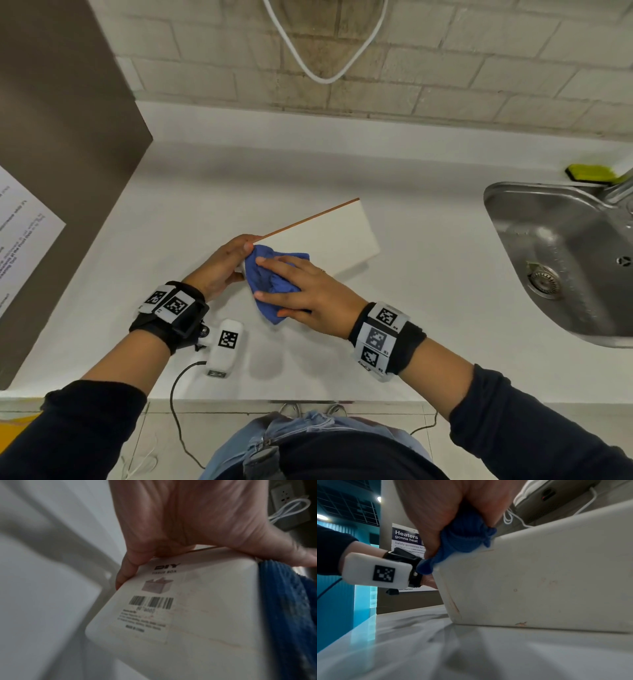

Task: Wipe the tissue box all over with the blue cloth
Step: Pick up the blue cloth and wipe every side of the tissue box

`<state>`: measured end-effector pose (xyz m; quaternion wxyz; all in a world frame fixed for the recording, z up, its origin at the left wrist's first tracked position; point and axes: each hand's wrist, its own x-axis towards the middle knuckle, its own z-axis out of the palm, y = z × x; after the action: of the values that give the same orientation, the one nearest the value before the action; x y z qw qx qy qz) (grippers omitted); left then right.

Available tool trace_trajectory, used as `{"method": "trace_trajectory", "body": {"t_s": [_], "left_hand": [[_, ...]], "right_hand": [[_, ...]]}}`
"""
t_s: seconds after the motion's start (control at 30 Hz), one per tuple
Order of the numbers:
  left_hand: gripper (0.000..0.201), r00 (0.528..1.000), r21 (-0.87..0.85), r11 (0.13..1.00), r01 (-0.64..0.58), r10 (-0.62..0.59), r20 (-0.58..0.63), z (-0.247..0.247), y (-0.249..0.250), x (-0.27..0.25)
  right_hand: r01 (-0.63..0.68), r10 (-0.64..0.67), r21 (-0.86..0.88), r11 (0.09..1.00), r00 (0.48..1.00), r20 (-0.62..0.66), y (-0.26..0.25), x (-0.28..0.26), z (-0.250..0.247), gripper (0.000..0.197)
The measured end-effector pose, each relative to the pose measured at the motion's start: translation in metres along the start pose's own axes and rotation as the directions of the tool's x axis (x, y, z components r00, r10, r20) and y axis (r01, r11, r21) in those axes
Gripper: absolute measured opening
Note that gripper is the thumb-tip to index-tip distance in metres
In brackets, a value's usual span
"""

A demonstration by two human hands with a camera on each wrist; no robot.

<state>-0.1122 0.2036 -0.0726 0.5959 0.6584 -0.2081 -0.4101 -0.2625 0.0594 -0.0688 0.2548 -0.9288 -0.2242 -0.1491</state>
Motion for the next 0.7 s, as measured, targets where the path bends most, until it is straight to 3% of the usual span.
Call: {"method": "trace_trajectory", "body": {"t_s": [0.13, 0.2, 0.37, 0.53, 0.6, 0.67, 0.7], "left_hand": [[0.06, 1.0, 0.011, 1.0, -0.024, 0.024, -0.003, 0.005, 0.0, 0.0], [0.049, 0.999, 0.023, 0.999, -0.038, 0.038, -0.008, 0.007, 0.0, 0.001], [0.061, 0.997, 0.054, 0.996, -0.068, 0.067, 0.023, 0.008, -0.001, 0.002], [0.069, 0.998, 0.066, 0.996, -0.061, 0.06, 0.019, 0.004, -0.001, 0.002], [0.068, 0.999, 0.077, 0.996, -0.049, 0.048, 0.01, 0.003, -0.001, 0.001], [0.06, 0.998, 0.084, 0.994, -0.065, 0.064, 0.016, 0.001, -0.001, 0.0], [0.056, 0.995, 0.119, 0.988, -0.097, 0.094, 0.035, -0.001, -0.001, -0.001]], "right_hand": [[0.043, -0.041, -0.056, 0.998, 0.999, 0.034, 0.019, -0.019, -0.008, 0.028], [0.017, -0.016, -0.068, 0.998, 1.0, 0.014, 0.029, -0.028, -0.017, 0.028], [-0.094, 0.092, -0.106, 0.99, 0.995, -0.027, 0.046, -0.051, -0.039, 0.029], [-0.239, 0.213, -0.169, 0.956, 0.964, -0.156, 0.068, -0.077, -0.064, 0.027], [-0.427, 0.396, -0.083, 0.9, 0.883, -0.251, 0.07, -0.079, -0.073, 0.029], [-0.664, 0.702, 0.234, 0.71, 0.645, -0.302, 0.065, -0.076, -0.084, 0.028], [-0.71, 0.807, 0.382, 0.591, 0.524, -0.273, 0.064, -0.075, -0.089, 0.025]]}}
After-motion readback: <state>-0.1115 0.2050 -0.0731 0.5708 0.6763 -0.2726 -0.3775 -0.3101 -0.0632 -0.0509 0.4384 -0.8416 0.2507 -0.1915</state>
